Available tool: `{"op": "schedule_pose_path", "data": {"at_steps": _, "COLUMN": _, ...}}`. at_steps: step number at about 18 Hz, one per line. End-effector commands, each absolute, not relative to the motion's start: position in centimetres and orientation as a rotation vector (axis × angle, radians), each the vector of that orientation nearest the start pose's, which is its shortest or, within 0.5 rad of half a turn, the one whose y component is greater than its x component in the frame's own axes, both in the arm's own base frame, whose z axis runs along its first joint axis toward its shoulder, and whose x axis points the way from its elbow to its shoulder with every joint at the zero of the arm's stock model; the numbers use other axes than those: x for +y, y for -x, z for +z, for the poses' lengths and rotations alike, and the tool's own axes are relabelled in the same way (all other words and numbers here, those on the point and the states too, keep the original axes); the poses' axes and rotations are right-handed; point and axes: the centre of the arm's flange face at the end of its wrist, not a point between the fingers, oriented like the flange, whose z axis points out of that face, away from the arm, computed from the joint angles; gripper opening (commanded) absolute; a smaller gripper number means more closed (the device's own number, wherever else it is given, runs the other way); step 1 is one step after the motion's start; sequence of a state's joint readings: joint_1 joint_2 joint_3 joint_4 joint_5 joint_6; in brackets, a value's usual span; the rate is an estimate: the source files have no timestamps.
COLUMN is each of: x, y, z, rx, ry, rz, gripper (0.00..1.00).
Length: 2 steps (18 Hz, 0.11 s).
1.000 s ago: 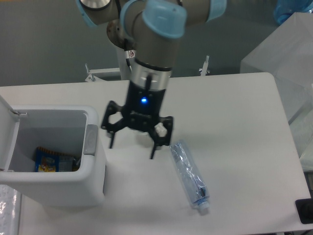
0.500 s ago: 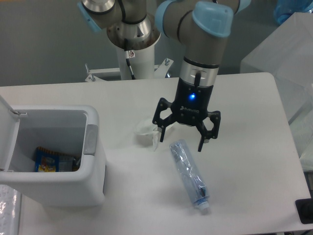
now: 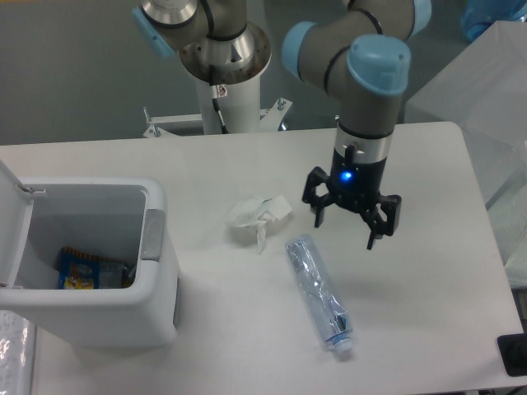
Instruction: Open the trash can
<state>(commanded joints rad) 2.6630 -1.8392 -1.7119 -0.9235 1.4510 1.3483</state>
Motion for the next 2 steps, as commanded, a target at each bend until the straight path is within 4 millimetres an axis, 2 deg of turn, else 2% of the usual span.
{"op": "schedule_pose_path", "data": {"at_steps": 2, "x": 40.09, "y": 46.08, "z": 33.64, "rx": 0.395, "ry": 2.929, "rz": 0.261, "gripper": 1.00}}
